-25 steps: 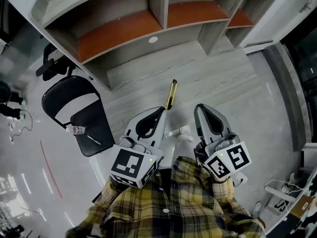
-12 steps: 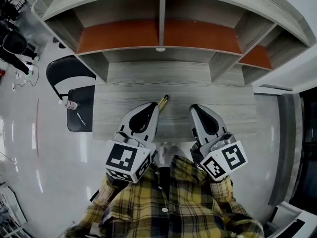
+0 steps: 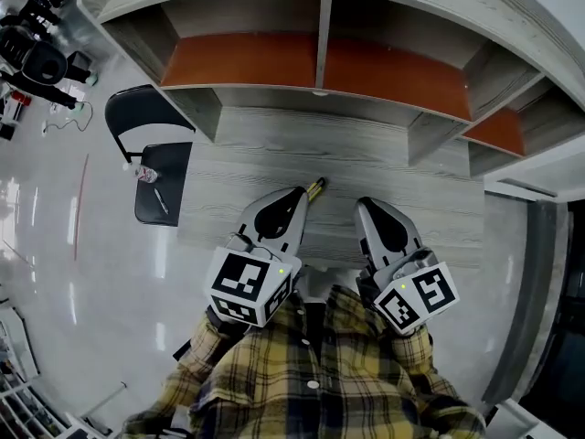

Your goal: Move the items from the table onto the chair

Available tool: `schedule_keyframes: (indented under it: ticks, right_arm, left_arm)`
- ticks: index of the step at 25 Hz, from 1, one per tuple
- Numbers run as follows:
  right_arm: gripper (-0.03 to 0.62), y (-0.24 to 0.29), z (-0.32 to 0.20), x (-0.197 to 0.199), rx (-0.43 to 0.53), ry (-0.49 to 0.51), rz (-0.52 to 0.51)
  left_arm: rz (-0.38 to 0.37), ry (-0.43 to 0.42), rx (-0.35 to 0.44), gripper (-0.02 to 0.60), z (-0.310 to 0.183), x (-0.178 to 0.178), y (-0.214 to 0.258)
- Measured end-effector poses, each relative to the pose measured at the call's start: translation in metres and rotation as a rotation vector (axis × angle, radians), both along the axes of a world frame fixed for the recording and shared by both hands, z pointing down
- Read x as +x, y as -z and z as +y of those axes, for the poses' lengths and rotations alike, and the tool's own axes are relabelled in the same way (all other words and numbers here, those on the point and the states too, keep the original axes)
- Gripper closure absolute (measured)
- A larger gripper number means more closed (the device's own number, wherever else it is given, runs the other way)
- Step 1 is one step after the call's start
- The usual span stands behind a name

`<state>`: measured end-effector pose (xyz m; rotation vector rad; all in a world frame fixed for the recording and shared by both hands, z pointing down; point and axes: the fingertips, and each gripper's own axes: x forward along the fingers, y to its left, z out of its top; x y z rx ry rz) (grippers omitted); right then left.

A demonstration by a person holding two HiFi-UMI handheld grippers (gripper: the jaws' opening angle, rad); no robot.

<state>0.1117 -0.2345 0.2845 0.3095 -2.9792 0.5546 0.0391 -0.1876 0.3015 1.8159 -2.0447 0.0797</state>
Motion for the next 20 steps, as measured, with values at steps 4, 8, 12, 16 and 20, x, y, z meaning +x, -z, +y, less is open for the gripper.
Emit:
schedule_keyframes:
  ticks: [4, 8, 12, 16, 20]
  right_arm:
    - [0.577, -0.006, 0.000, 0.003, -0.014, -0.010, 0.015]
    - [0.577, -0.011, -0.001, 0.006, -0.022, -0.015, 0.026]
    - [0.577, -0.016, -0.003, 0.008, -0.031, -0.018, 0.031]
    - [0.577, -0.021, 0.000, 0.008, -0.044, -0.009, 0.038]
    - [0.577, -0.027, 0.003, 0.007, -0.061, -0.003, 0.044]
  left_arm:
    - [0.018, -0.011, -0.018, 0.574, -0.003, -0.003, -0.010]
    - [0.023, -0.011, -0.044, 0.571, -0.005, -0.006, -0.023]
    - [0.037, -0.032, -0.074, 0.505, -0.005, -0.005, -0.037]
    - [0.033, -0.042, -0.108, 0.468, -0.001, -0.006, -0.054]
    - [0.032, -0.057, -0.142, 0.439, 0.000, -0.007, -0.069]
